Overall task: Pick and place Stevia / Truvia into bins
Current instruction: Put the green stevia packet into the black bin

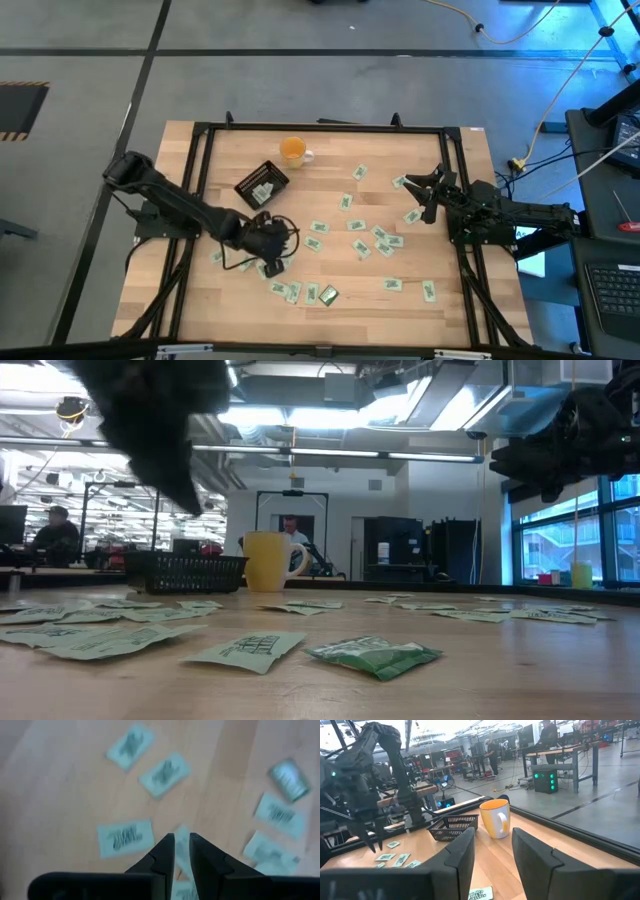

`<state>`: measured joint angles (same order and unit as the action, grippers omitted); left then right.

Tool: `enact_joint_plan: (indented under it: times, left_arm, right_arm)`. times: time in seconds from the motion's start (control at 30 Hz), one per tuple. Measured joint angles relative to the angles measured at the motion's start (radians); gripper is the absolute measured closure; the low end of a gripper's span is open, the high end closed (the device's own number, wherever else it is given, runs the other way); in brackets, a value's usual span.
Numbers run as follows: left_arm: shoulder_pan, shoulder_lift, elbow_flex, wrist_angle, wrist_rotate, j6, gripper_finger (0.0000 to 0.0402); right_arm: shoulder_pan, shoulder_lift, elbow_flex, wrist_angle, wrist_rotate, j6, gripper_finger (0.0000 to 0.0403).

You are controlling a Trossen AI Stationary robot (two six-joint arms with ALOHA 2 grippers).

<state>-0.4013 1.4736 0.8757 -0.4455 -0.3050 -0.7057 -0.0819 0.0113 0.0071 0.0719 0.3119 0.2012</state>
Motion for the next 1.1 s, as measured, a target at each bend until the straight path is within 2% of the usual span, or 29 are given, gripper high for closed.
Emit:
enact_joint_plan:
  times: [0.2,0.8,1.1]
  left_arm:
    - [-0.011,0.057,0.000,-0.092,0.010,-0.056,0.0348]
    - [-0.008,0.250,0.006,-0.116,0.096,-0.073,0.0350]
    - [-0.007,0.255,0.007,-0.133,0.105,-0.121,0.0378]
  right_arm:
    - [0.000,0.000,0.000,0.000,0.000,0.000,0.0268]
    - [0.000,0.000,0.000,0.000,0.000,0.000,0.0268]
    - [0.000,0.000,0.000,0.000,0.000,0.000,0.0268]
